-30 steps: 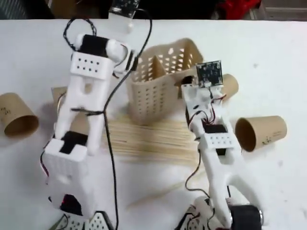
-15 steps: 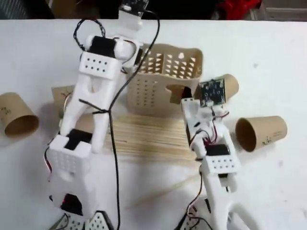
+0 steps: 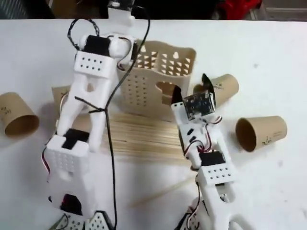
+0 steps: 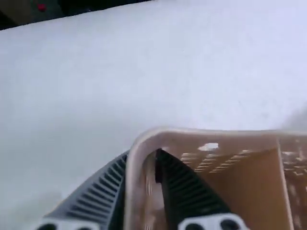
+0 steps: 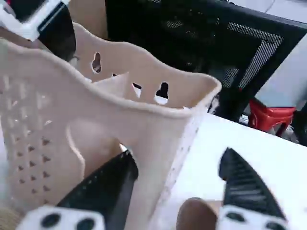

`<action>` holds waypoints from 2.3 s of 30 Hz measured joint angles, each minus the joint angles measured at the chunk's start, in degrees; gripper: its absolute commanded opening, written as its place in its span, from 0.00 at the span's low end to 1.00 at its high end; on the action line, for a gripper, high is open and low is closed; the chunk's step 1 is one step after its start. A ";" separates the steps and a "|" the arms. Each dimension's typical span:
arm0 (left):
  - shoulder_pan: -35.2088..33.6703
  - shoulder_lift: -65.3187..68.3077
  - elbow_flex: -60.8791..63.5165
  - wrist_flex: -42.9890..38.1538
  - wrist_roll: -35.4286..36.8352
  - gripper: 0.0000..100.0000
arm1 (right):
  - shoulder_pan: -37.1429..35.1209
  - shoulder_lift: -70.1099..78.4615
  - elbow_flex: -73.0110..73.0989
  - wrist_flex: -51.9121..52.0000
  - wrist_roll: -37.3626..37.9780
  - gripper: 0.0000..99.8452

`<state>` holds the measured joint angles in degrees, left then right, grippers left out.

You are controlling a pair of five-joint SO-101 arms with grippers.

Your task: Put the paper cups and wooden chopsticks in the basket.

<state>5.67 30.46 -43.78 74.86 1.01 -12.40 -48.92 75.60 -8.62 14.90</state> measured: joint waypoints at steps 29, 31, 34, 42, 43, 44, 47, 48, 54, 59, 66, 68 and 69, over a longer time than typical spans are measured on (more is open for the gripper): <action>-1.76 2.73 -0.09 -3.52 2.11 0.05 | -4.04 10.02 10.20 -28.04 -8.18 0.43; -1.76 2.73 -0.09 -3.52 2.11 0.05 | -3.60 8.44 10.20 -25.93 -10.20 0.43; -1.76 2.73 -0.09 -3.52 2.11 0.05 | -3.96 4.84 10.20 -21.71 -9.41 0.43; -1.76 2.73 -0.09 -3.52 2.02 0.09 | -1.14 -14.15 10.64 2.02 -4.48 0.43; -1.76 2.73 -0.09 -3.52 2.02 0.11 | -0.35 -17.41 10.64 5.80 -3.69 0.43; -1.76 2.73 -0.09 -3.43 2.02 0.12 | 0.35 -20.75 10.64 9.76 -2.99 0.43; -2.02 2.99 -0.79 -2.64 2.02 0.14 | 4.66 -30.77 10.64 21.71 -1.85 0.43; -2.29 2.99 -1.49 -1.76 1.85 0.14 | 5.89 -34.02 10.64 25.67 -1.49 0.43; -2.73 3.25 -10.81 7.91 -1.05 0.15 | 10.20 -48.18 6.77 46.95 4.84 0.31; -2.99 3.16 -21.98 16.26 -1.93 0.15 | 10.99 -47.38 3.08 57.05 12.22 0.29; -3.08 3.16 -32.53 26.29 -3.78 0.15 | 19.08 -39.74 -0.62 62.77 22.07 0.29; -3.08 3.16 -33.49 27.08 -4.84 0.15 | 20.57 -37.89 -1.58 63.65 24.70 0.29; -3.08 3.16 -33.67 27.25 -5.19 0.15 | 20.92 -37.01 -2.29 64.35 25.32 0.29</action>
<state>2.59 33.63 -77.45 102.11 -4.18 8.53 -85.93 73.32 55.74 40.22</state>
